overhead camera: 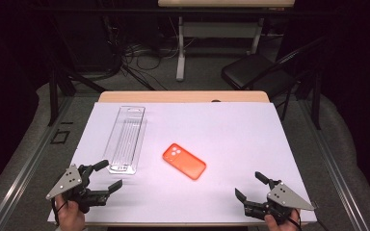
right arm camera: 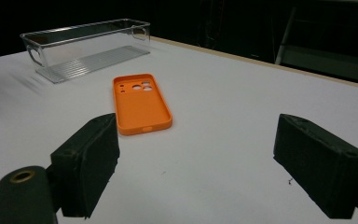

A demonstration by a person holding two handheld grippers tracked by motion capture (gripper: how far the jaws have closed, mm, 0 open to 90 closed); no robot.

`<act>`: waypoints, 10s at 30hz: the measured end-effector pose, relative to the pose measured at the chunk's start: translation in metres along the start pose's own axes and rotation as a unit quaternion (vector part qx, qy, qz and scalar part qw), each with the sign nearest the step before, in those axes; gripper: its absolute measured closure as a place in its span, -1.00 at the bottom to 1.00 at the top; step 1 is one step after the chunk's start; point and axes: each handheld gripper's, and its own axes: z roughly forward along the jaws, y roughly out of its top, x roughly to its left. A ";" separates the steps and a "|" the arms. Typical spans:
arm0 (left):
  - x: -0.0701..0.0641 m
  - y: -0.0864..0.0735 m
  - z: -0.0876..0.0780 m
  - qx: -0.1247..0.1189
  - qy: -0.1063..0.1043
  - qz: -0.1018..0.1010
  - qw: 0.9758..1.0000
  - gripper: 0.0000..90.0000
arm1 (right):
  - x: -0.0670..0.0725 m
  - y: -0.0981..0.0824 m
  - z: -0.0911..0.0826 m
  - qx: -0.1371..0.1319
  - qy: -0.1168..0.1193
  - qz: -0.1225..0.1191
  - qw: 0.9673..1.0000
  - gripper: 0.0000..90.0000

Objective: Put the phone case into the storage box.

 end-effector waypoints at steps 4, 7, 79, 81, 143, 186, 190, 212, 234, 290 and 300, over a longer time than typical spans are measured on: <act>0.000 0.000 0.001 0.003 -0.003 -0.001 1.000 -0.66 | 0.000 0.000 0.001 0.009 -0.002 -0.002 1.000 -0.70; 0.001 0.000 0.002 0.005 -0.005 -0.002 1.000 -0.66 | 0.001 0.000 0.003 0.015 -0.002 -0.004 1.000 -0.70; 0.052 0.100 0.132 0.133 -0.037 -0.115 0.984 -0.66 | -0.009 0.104 0.161 0.268 0.080 0.010 0.960 -0.88; 0.052 0.099 0.132 0.138 -0.035 -0.119 0.983 -0.66 | -0.008 0.103 0.166 0.280 0.077 0.009 0.957 -0.88; 0.049 0.095 0.109 0.144 -0.013 -0.102 0.984 -0.65 | 0.020 0.103 0.268 0.475 0.115 -0.069 0.870 0.33; 0.048 0.092 0.111 0.151 -0.013 -0.102 0.983 -0.65 | 0.018 0.071 0.278 0.543 0.118 -0.110 0.824 0.87; 0.048 0.092 0.112 0.152 -0.014 -0.101 0.983 -0.65 | 0.018 0.071 0.277 0.545 0.119 -0.108 0.823 0.93; 0.048 0.091 0.113 0.154 -0.012 -0.102 0.983 -0.65 | 0.020 0.074 0.278 0.559 0.114 -0.114 0.813 0.97; 0.050 0.091 0.112 0.154 -0.010 -0.102 0.983 -0.65 | 0.016 0.075 0.274 0.543 0.114 -0.106 0.825 0.98; 0.033 0.086 0.124 0.157 -0.001 -0.121 0.980 -0.64 | 0.008 0.096 0.216 0.325 0.056 0.022 0.944 0.99; 0.027 0.087 0.126 0.152 -0.012 -0.128 0.980 -0.64 | 0.017 0.098 0.206 0.276 0.050 0.031 0.959 0.99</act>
